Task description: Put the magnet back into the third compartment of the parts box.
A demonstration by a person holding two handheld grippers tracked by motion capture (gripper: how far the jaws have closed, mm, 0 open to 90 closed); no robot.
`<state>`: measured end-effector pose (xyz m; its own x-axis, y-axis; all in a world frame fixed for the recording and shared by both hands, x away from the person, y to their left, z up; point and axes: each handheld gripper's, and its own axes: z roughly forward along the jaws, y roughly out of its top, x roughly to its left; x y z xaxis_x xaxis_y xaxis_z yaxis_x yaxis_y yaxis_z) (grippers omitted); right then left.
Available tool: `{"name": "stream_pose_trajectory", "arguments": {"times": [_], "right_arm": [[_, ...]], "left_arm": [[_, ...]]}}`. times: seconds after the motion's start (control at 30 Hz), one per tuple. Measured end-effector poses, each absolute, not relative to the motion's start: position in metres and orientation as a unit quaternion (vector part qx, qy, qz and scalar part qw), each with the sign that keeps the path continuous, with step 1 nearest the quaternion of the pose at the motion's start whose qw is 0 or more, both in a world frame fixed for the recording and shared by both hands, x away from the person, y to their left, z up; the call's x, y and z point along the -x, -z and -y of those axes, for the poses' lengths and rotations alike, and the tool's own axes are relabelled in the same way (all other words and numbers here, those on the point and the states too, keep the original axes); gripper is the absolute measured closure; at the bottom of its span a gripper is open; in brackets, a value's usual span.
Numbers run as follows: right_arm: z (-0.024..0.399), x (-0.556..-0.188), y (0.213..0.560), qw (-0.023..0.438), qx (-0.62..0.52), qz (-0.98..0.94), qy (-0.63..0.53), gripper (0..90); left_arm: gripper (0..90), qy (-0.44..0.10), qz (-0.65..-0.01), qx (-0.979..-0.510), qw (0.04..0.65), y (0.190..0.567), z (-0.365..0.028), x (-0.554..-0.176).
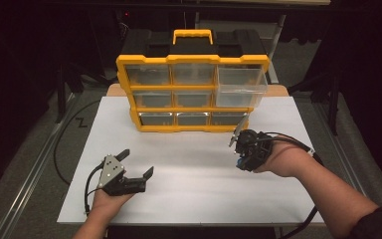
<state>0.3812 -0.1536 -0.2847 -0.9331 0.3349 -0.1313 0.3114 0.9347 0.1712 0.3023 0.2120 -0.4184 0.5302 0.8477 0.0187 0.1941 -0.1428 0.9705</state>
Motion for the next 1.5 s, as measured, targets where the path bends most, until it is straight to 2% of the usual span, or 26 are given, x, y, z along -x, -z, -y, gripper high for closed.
{"name": "stream_pose_trajectory", "arguments": {"times": [1.5], "right_arm": [[0.142, -0.392, 0.209, 0.091, -0.154, -0.981, -0.069, 65.2]], "left_arm": [[3.1, -0.305, -0.375, -0.691, 0.538, 0.418, -0.213, -0.301]]}}
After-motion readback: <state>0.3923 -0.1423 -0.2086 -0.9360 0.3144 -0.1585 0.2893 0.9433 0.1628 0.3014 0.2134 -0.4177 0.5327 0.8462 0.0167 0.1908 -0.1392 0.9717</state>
